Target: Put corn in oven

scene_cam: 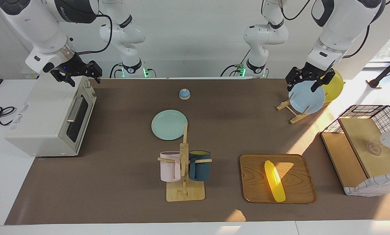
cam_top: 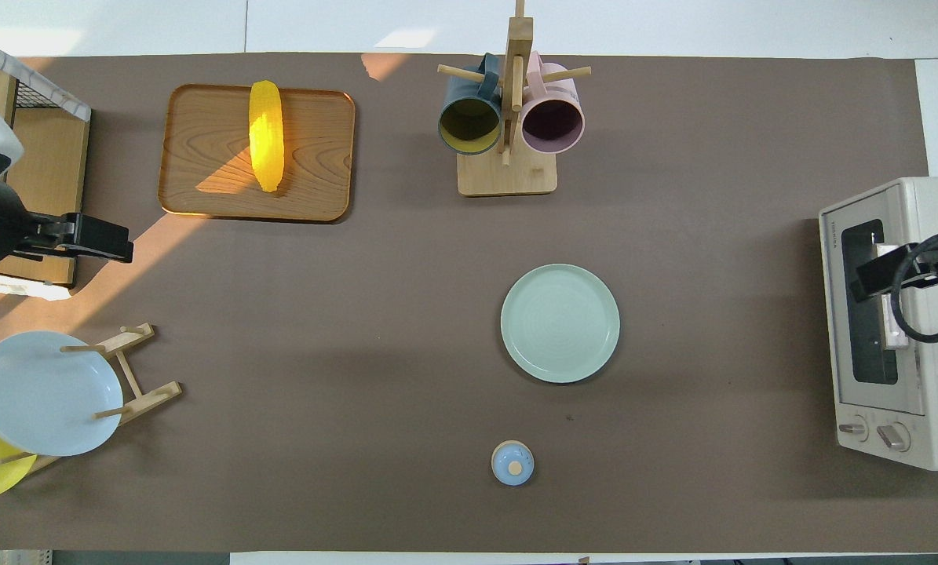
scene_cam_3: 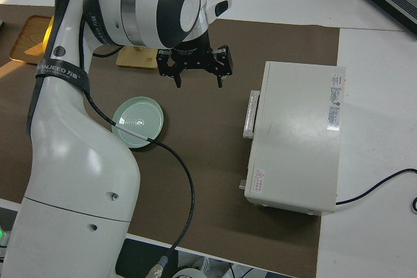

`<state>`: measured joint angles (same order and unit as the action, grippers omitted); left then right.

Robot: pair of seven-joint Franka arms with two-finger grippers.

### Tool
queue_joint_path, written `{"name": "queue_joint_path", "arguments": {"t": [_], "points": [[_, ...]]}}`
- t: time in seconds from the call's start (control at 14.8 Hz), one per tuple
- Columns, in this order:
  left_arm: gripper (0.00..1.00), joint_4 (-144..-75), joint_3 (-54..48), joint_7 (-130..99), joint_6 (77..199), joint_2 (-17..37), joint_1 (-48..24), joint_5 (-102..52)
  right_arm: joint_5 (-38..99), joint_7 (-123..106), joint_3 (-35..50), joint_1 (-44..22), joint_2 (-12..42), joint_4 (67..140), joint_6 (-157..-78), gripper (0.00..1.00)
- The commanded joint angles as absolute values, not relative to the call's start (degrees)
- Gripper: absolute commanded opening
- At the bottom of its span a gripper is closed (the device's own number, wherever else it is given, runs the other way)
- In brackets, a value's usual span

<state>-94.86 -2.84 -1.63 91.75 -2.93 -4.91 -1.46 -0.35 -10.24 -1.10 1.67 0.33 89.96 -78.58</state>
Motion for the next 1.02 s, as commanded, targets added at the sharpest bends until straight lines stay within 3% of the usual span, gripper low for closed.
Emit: {"name": "queue_joint_path", "arguments": {"t": [0.0,0.68,0.81,0.88,0.95], "points": [[1.00,-96.33,-3.08,-1.93,92.99,-4.04,-4.83,-0.79,1.32,-8.96,-1.14,2.11,0.53,89.30,-78.49,1.00],[1.00,-96.68,-3.16,-2.28,93.69,-4.04,-4.92,-0.79,1.32,-9.05,-1.23,3.25,-0.17,91.05,-80.60,1.00],[1.00,-96.85,-3.34,-2.37,94.56,-4.04,-5.01,-0.79,1.32,-9.49,-1.32,3.43,-0.44,92.89,-84.87,1.00],[1.00,-96.94,-3.43,-2.46,95.53,-4.04,-5.01,-0.79,1.32,-9.67,-1.32,4.21,-1.92,96.03,-88.47,0.76],[1.00,-96.94,-3.43,-2.37,95.89,-3.87,-5.01,-0.88,1.32,-9.67,-1.32,4.91,-2.80,98.50,-90.59,0.42]]}}
